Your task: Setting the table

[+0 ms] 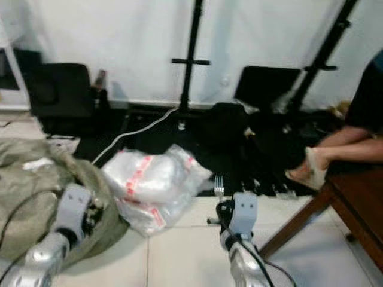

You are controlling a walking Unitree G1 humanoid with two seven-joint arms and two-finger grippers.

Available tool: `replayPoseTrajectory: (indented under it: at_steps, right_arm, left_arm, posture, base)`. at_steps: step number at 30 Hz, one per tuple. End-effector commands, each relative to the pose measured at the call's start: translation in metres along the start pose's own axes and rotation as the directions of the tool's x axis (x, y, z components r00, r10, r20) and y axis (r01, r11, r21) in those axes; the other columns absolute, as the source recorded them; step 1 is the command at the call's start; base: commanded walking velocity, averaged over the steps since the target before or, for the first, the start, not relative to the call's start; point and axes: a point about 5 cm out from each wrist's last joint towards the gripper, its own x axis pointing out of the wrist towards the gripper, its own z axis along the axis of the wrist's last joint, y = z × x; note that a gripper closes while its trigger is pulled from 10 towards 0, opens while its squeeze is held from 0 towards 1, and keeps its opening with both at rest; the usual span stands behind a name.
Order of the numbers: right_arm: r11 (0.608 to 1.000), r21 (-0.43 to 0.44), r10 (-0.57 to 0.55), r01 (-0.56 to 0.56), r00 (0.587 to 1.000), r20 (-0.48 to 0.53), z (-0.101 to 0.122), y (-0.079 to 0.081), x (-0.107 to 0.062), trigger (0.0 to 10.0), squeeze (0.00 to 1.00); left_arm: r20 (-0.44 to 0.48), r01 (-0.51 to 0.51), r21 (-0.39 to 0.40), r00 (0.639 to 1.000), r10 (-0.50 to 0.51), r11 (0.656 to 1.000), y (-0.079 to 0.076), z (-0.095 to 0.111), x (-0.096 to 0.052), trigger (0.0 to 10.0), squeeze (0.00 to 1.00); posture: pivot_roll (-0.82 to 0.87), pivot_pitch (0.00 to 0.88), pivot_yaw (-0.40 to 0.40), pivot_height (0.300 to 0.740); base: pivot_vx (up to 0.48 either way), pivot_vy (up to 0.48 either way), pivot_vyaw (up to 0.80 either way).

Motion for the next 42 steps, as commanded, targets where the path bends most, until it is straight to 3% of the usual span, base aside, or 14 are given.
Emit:
replayPoseTrajectory:
  at_steps: [1, 6, 10, 42]
  right_arm:
    - [1.0, 0.021, -0.018, 0.018, 0.999, 0.031, 0.009, -0.003, 0.001, 10.0, 0.0]
    - [0.987, 0.153, -0.062, 0.043, 0.991, 0.118, 0.041, -0.002, 0.011, 10.0, 0.0]
    - [0.976, 0.212, -0.083, 0.052, 0.986, 0.142, 0.052, -0.001, 0.013, 10.0, 0.0]
    - [0.974, 0.218, -0.091, 0.068, 0.992, 0.093, 0.05, 0.0, 0.006, 10.0, 0.0]
  left_arm:
    - [-0.011, 0.013, -0.024, 1.0, -0.014, 1.0, -0.003, -0.001, -0.001, 10.0, 0.0]
    - [0.062, 0.056, -0.052, 0.997, -0.053, 0.997, -0.006, 0.026, 0.006, 10.0, 0.0]
    - [0.087, 0.098, -0.067, 0.992, -0.092, 0.993, -0.012, 0.036, 0.008, 10.0, 0.0]
    - [0.103, 0.176, -0.089, 0.981, -0.167, 0.98, -0.024, 0.051, 0.005, 10.0, 0.0]
  posture:
    - [-0.05, 0.0, 0.03, 0.74]
    - [-0.05, 0.0, 0.031, 0.74]
    - [-0.06, 0.0, 0.033, 0.74]
    - [-0.06, 0.0, 0.034, 0.74]
  base:
    - [0.0, 0.0, -0.8]
    - [0.0, 0.0, -0.8]
    - [0.0, 0.0, -0.8]
    - [0.0, 0.0, -0.8]
